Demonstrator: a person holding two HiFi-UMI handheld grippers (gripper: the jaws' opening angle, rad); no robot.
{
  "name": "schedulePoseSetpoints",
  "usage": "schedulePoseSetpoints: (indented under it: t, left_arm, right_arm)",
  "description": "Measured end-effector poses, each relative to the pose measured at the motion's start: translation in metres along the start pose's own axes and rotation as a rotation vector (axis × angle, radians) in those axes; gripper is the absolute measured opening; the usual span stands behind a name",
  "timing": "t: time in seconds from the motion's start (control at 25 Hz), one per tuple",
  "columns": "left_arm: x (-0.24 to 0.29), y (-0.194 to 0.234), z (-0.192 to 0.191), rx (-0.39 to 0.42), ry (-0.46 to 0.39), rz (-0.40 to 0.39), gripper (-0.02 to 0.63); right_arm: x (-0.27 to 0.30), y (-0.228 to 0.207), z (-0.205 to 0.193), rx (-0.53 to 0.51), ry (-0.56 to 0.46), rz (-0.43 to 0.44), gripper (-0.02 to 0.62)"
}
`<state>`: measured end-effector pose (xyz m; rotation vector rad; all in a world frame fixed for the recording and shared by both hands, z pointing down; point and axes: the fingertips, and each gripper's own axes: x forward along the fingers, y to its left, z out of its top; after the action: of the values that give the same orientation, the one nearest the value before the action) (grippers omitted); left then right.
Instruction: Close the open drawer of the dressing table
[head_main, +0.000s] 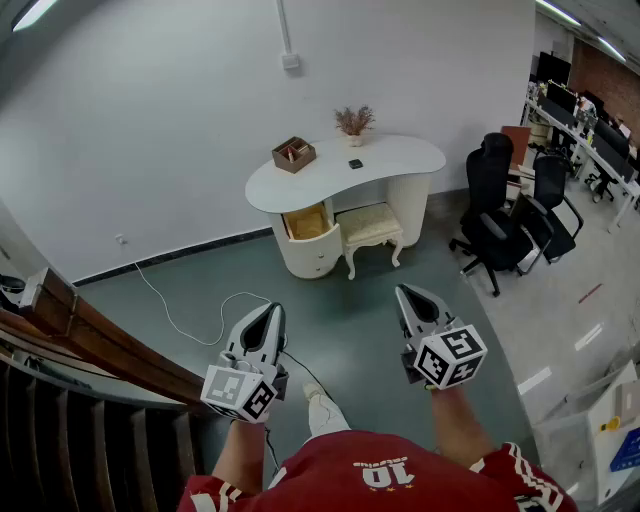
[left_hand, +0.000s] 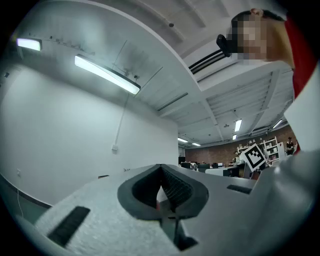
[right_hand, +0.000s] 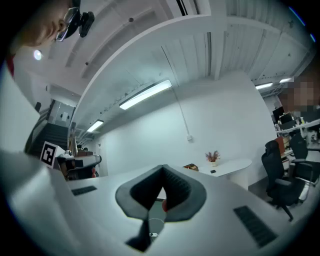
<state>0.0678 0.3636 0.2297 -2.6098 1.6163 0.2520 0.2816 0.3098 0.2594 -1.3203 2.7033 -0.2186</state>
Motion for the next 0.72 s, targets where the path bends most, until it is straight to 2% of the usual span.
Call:
schedulePoseSetpoints:
  t: [0.4, 0.72]
  left_arm:
    - [-0.008, -0.003, 0.003, 0.018, -0.016, 0.051, 0.002]
    - [0.000, 0.004, 0.000, 0.042, -0.015, 0.060, 0.002]
  right_arm:
    - [-0.008, 0.003, 0.000, -0.041, 0.008, -0.004, 0.002]
    - [0.003, 0.000, -0.002, -0.062, 0.009, 0.004, 0.002]
